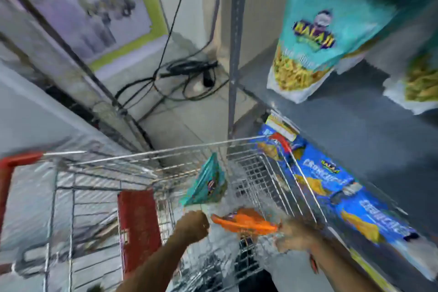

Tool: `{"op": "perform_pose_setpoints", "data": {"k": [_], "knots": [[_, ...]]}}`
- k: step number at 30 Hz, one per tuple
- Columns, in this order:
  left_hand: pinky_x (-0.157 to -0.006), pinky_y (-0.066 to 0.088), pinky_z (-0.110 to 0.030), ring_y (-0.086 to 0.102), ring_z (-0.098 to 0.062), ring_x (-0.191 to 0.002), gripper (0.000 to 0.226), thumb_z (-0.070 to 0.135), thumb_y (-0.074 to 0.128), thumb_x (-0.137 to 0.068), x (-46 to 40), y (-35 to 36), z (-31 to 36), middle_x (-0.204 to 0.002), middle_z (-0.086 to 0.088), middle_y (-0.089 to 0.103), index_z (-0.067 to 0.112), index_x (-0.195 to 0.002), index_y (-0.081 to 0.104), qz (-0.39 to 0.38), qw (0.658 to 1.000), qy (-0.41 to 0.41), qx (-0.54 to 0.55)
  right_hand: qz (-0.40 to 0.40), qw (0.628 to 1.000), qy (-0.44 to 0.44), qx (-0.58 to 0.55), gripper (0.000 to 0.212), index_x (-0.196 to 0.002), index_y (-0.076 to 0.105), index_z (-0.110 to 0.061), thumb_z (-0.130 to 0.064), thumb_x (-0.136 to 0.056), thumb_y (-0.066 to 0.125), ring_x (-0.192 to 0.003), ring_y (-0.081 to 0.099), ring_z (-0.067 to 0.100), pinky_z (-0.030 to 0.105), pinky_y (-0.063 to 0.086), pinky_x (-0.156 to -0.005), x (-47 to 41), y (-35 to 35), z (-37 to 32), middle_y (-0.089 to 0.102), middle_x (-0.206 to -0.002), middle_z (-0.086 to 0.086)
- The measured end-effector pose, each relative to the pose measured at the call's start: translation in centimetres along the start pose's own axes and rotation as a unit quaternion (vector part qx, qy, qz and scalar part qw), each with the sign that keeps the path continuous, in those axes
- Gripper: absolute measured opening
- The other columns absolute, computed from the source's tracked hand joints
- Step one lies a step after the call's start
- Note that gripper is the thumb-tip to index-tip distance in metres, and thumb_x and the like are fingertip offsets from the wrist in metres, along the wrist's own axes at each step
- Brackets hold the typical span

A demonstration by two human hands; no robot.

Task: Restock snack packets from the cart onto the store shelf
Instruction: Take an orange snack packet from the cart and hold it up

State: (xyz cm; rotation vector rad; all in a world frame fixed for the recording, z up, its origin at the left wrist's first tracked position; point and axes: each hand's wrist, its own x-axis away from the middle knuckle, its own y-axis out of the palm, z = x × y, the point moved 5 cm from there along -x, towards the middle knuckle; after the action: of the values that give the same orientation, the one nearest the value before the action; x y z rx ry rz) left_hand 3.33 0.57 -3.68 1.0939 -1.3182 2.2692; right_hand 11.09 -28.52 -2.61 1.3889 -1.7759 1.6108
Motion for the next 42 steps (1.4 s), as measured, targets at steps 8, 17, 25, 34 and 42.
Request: {"op": "perform_pose_setpoints", "data": {"k": [8, 17, 25, 34, 42], "knots": [[-0.069, 0.045, -0.023, 0.071, -0.025, -0.094, 0.021, 0.015, 0.076, -0.073, -2.2, 3.5, 3.6, -0.095, -0.015, 0.077, 0.013, -0.093, 0.076, 0.059, 0.955, -0.097, 0.273, 0.004, 0.987, -0.047, -0.155, 0.055, -0.093, 0.072, -0.017, -0.058, -0.058, 0.061, -0.082, 0.066, 0.013, 0.025, 0.043, -0.066, -5.0, -0.5, 0.6, 0.073, -0.082, 0.001], [-0.065, 0.050, -0.030, 0.065, -0.019, -0.072, 0.013, 0.023, 0.074, -0.077, -2.7, 2.6, 4.2, -0.078, -0.009, 0.075, 0.010, -0.079, 0.074, 0.147, 0.921, -0.112, 0.343, 0.109, 0.946, 0.029, -0.305, 0.009, -0.069, 0.070, -0.016, -0.021, -0.075, 0.074, -0.060, 0.065, 0.019, 0.037, 0.053, -0.064, -5.7, -0.8, 2.4, 0.071, -0.069, 0.003], [-0.048, 0.040, -0.023, 0.059, -0.005, -0.055, 0.033, 0.040, 0.066, -0.084, 1.8, -4.5, 6.0, -0.066, -0.003, 0.068, 0.008, -0.075, 0.070, 0.228, 0.893, 0.038, 0.386, 0.305, 0.869, -0.010, -0.388, 0.021, -0.068, 0.064, 0.007, -0.009, -0.080, 0.069, -0.065, 0.057, 0.017, 0.035, 0.045, -0.066, 0.9, -5.5, -1.2, 0.067, -0.072, 0.028], [-0.060, 0.044, -0.025, 0.054, 0.002, -0.060, 0.020, 0.041, 0.069, -0.075, 14.1, -21.3, 14.2, -0.064, 0.003, 0.066, 0.024, -0.064, 0.071, 0.267, 0.804, 0.329, 0.417, 0.547, 0.714, -0.090, -0.428, 0.010, -0.075, 0.066, -0.004, -0.007, -0.085, 0.064, -0.058, 0.057, -0.006, 0.026, 0.047, -0.070, 19.5, -15.9, -8.0, 0.067, -0.076, 0.013], [-0.069, 0.052, -0.032, 0.070, -0.018, -0.073, 0.015, 0.026, 0.077, -0.075, 26.9, -31.4, 25.3, -0.085, -0.012, 0.077, 0.015, -0.070, 0.069, 0.184, 0.746, 0.444, 0.461, 0.694, 0.591, -0.125, -0.392, 0.009, -0.074, 0.070, -0.014, -0.016, -0.083, 0.066, -0.063, 0.057, 0.008, 0.021, 0.047, -0.061, 38.4, -23.5, -9.4, 0.067, -0.070, 0.000]]}}
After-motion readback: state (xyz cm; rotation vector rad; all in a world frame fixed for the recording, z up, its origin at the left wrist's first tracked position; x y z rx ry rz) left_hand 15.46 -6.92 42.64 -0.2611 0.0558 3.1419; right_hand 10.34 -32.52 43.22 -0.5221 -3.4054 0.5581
